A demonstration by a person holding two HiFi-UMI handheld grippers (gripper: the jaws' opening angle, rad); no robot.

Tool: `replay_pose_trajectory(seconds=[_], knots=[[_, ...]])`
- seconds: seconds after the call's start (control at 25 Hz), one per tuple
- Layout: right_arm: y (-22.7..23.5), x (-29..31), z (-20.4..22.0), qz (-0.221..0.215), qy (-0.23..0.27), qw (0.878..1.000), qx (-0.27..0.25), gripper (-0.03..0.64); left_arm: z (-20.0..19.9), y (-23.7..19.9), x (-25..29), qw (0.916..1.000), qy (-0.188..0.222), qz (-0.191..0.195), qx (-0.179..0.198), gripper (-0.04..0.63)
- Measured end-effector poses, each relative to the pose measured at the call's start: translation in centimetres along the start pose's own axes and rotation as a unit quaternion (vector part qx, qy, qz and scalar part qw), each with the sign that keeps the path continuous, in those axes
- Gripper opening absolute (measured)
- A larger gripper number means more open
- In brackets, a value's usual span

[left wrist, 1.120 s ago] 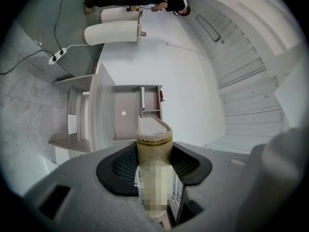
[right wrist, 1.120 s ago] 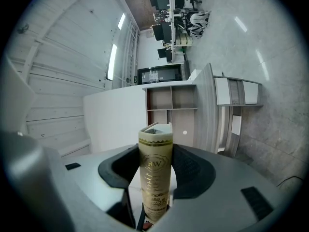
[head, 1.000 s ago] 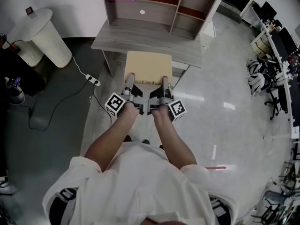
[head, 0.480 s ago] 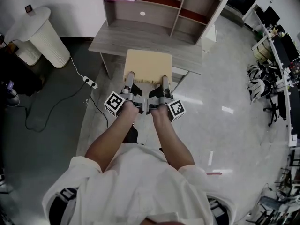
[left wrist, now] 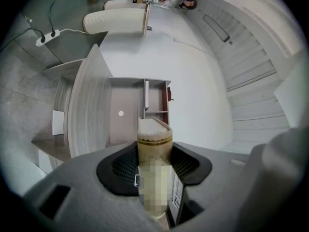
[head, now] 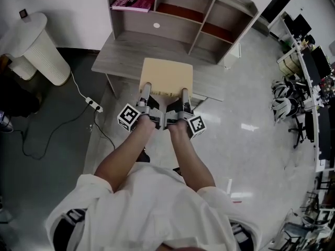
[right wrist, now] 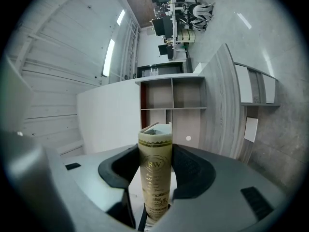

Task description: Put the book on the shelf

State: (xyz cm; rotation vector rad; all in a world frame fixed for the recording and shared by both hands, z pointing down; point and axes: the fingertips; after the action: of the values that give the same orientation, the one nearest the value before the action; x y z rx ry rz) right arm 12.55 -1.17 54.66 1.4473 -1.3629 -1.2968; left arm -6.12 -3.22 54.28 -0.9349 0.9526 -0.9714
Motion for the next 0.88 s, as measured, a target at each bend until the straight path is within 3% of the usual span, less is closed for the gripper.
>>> replay_pose_trajectory(seconds=[0.44,0.88], knots=[[0.5,13.0,0.1,-0.004,0.017,1.0,-0.021,0.201,-4.1,-2.8,12.9,0.9996,-0.02,0.013,-0.015,0.201],[-1.0,22.0,-1.1,-0.023,0.024,0.999,-0.037,0.201,-5.9,-2.7,22.6,0.9982,-0.041,0.039,-0.02,0.201]])
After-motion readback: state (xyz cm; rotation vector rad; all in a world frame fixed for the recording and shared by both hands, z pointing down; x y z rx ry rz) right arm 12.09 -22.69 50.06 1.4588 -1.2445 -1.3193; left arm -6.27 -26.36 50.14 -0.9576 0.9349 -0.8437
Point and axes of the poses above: the fingertips, and each gripper's own axes: x forward along the fingers, y to its right, z out of its underside, and after that the axes turned 15 degrees about x, right-handed
